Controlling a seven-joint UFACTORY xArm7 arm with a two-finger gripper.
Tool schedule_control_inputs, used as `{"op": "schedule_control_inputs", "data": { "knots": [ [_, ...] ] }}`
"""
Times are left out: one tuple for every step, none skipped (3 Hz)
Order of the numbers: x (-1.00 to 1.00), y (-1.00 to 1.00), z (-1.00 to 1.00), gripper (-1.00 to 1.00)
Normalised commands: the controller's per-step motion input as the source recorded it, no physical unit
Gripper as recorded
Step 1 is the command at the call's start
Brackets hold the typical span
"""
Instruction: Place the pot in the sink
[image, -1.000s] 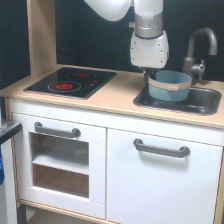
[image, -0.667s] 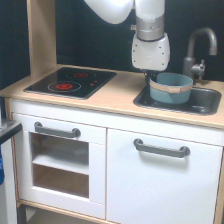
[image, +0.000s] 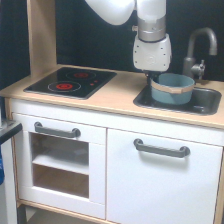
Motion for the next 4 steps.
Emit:
{"op": "schedule_control_inputs", "data": {
  "knots": [
    [0.02,0.0,-0.18,0.64],
    [0.02,-0.07,0.08,0.95],
    [-0.01,-0.06,0.41,1.0],
    [-0.15,-0.08,0.53,1.0]
  ]
}}
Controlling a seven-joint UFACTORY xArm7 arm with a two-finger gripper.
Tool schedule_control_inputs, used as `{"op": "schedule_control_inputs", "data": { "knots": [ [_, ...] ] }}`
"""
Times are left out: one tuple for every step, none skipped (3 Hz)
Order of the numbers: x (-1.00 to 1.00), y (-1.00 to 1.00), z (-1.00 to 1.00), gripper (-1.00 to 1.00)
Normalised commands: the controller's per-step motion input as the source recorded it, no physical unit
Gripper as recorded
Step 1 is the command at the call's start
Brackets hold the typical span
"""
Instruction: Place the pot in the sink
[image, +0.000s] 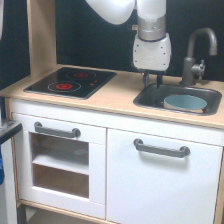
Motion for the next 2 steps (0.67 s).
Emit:
{"op": "schedule_control_inputs", "data": {
  "knots": [
    [-0.19,-0.08,0.53,1.0],
    [-0.25,-0.08,0.52,1.0]
  ]
}}
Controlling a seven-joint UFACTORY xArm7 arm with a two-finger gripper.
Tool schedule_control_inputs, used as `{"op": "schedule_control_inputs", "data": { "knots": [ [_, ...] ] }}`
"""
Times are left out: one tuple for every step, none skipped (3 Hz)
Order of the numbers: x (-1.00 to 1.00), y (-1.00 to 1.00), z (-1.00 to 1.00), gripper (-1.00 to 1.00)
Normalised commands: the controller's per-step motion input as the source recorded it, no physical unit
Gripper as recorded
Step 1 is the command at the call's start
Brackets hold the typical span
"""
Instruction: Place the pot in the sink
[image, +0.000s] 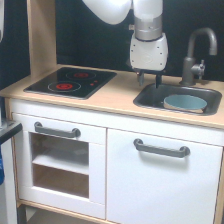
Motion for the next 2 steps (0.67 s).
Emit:
{"op": "schedule_control_inputs", "data": {
  "knots": [
    [-0.28,-0.09,0.54,1.0],
    [-0.29,-0.07,0.54,1.0]
  ]
}}
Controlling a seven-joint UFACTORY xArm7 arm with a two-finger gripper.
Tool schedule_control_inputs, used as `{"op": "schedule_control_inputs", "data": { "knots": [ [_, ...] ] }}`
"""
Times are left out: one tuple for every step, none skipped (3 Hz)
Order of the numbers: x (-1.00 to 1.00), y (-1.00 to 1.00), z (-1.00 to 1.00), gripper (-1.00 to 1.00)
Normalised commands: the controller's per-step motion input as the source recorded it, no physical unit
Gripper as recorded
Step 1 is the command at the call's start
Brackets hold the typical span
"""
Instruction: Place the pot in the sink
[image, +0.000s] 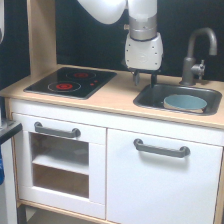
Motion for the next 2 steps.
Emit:
{"op": "schedule_control_inputs", "data": {
  "knots": [
    [-0.32,-0.06,0.53,1.0],
    [-0.32,-0.03,0.49,1.0]
  ]
}}
